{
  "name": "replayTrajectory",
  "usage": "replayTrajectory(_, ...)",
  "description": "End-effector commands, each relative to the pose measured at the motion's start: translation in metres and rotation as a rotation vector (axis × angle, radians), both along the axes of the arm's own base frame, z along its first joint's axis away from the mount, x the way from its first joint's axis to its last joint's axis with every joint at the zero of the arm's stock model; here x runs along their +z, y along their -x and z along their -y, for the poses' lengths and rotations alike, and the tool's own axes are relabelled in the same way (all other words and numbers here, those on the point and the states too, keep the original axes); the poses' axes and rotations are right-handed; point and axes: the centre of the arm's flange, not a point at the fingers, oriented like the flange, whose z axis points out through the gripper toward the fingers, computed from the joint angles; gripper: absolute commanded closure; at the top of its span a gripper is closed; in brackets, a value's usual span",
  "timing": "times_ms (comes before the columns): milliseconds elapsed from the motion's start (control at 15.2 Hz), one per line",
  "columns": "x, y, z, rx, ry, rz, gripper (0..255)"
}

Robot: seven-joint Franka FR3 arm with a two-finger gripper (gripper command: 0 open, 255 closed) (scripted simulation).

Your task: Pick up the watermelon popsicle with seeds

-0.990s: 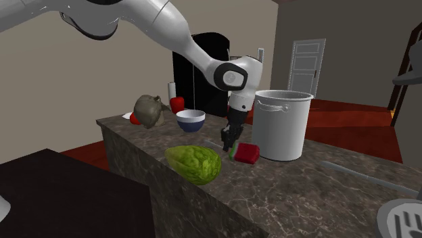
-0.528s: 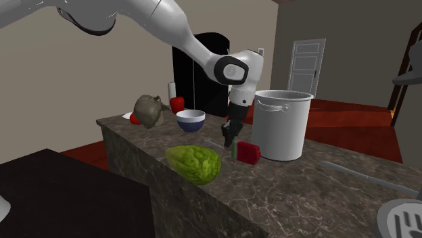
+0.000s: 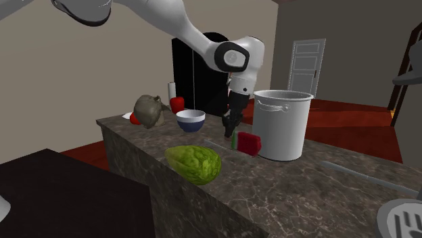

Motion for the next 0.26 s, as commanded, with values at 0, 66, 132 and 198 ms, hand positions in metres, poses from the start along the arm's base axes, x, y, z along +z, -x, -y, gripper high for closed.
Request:
replayTrajectory(0, 0.0107, -0.0008, 0.0001, 0.0, 0.0, 0.0, 255)
replayTrajectory(66, 0.016, -0.0008, 0.0001, 0.0, 0.0, 0.0, 255)
replayTrajectory(132, 0.0168, -0.0008, 0.0001, 0.0, 0.0, 0.0, 255)
replayTrajectory(198, 0.0168, -0.0008, 0.0001, 0.0, 0.0, 0.0, 255)
